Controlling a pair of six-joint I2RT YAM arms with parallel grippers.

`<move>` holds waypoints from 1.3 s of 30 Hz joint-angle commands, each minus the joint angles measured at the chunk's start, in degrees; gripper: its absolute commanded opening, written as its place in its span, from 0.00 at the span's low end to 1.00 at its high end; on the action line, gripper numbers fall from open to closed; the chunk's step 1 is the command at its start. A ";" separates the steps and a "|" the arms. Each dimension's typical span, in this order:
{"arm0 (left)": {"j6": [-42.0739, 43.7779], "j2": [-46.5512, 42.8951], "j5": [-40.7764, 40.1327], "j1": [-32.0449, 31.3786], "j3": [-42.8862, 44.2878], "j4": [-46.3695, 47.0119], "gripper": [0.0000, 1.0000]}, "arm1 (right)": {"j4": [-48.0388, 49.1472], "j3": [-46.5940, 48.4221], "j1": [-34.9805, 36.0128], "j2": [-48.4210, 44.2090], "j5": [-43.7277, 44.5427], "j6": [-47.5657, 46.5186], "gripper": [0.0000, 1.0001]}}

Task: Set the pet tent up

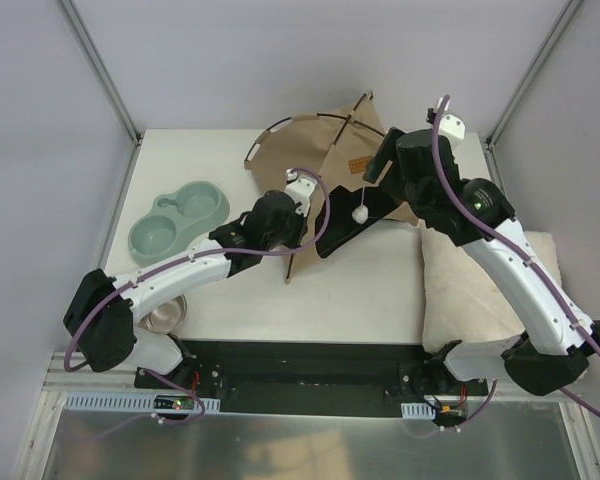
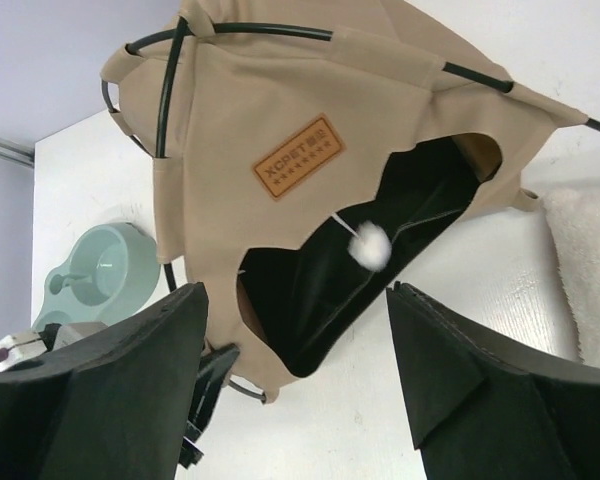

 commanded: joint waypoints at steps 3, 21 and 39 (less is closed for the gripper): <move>7.69 -3.56 -5.81 1.12 6.48 -6.44 0.00 | 1.50 -0.72 -1.51 -4.86 -4.28 -3.87 0.79; 15.34 -15.60 26.88 25.19 18.27 -22.35 0.00 | -0.34 -3.62 -4.76 -14.00 -15.01 -30.16 0.90; 16.66 -19.56 41.30 38.12 18.45 -26.75 0.00 | 9.14 -14.17 -22.50 2.16 -40.04 -47.11 0.81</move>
